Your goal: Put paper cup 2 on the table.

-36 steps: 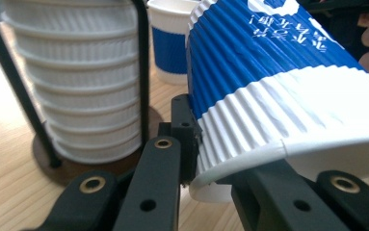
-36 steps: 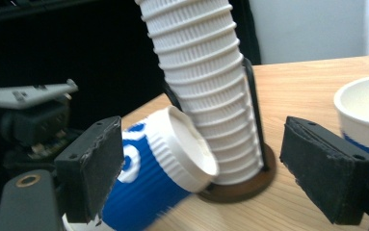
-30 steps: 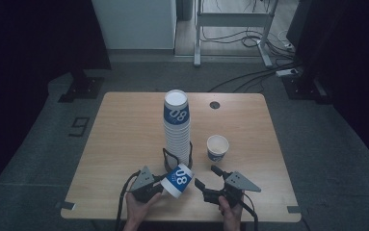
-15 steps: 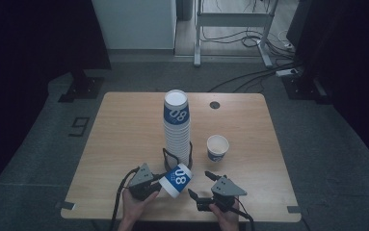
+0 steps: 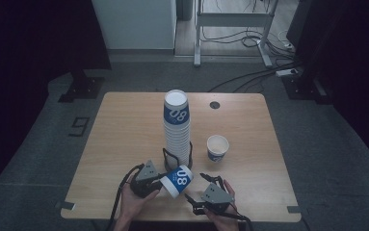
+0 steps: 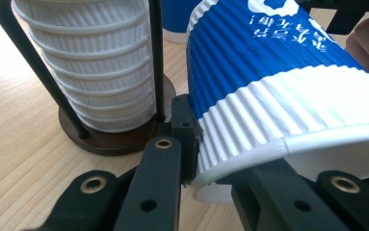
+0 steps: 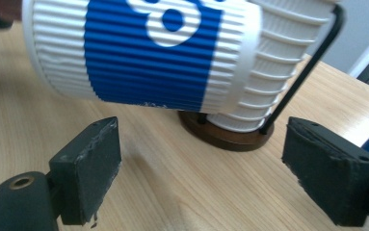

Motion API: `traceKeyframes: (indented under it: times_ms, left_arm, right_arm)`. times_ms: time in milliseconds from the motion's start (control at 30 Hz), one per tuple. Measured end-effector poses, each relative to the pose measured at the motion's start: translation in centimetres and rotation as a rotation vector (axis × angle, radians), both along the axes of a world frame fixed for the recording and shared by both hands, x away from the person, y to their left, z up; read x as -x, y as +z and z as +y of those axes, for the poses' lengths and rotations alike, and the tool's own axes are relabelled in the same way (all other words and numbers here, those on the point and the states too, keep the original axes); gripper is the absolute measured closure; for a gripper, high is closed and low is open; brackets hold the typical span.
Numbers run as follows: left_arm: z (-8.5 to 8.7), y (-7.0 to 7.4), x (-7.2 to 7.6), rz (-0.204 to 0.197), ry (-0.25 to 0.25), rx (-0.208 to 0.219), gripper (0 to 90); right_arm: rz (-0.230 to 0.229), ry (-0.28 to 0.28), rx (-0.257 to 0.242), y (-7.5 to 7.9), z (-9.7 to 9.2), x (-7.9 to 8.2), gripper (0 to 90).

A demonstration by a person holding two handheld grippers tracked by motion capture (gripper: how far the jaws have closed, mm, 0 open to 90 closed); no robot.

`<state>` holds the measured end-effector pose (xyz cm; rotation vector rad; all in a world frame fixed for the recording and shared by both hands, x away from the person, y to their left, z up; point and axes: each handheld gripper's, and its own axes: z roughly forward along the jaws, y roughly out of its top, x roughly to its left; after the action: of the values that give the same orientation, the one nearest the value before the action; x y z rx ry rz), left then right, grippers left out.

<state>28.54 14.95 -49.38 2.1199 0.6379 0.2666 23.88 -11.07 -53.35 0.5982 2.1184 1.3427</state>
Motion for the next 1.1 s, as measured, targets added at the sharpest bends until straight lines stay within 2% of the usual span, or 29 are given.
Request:
traceKeyframes:
  times_ms: [67, 133, 333, 400, 633, 733, 900, 1033, 1100]
  left_arm:
    - [-0.1, 0.0, -0.2, 0.014, 0.001, -0.014, 83.6]
    - [-0.2, 0.0, -0.4, 0.025, -0.003, -0.026, 83.6]
    - [-0.9, 0.5, -1.0, 0.070, -0.022, -0.086, 83.7]
    - [-1.2, 0.6, -1.1, 0.078, -0.027, -0.110, 83.8]
    - [-2.1, 0.7, -1.5, 0.130, -0.043, -0.139, 83.9]
    - [-2.3, 0.8, -1.6, 0.141, -0.053, -0.146, 84.0]
    - [-2.6, 1.0, -1.7, 0.162, -0.067, -0.159, 84.1]
    - [-2.6, 1.1, -1.7, 0.172, -0.054, -0.158, 84.1]
    - [-2.6, 1.0, -1.8, 0.180, -0.038, -0.180, 84.1]
  right_arm:
    - [-0.015, 0.004, 0.033, 0.0, 0.3, 0.0, 13.2]
    - [-0.022, 0.019, 0.044, 0.0, 0.5, 0.1, 13.1]
    - [-0.090, 0.052, 0.131, 0.1, 1.1, 0.4, 13.4]
    - [-0.107, 0.051, 0.148, 0.1, 1.2, 0.5, 13.2]
    - [-0.164, 0.035, 0.227, 0.0, 1.5, 0.6, 13.1]
    - [-0.168, 0.025, 0.229, 0.0, 1.6, 0.6, 13.3]
    - [-0.186, 0.006, 0.264, -0.1, 1.8, 0.7, 12.2]
    - [-0.186, 0.009, 0.258, 0.0, 1.7, 0.6, 13.1]
    - [-0.212, 0.009, 0.270, 0.0, 1.6, 0.7, 12.7]
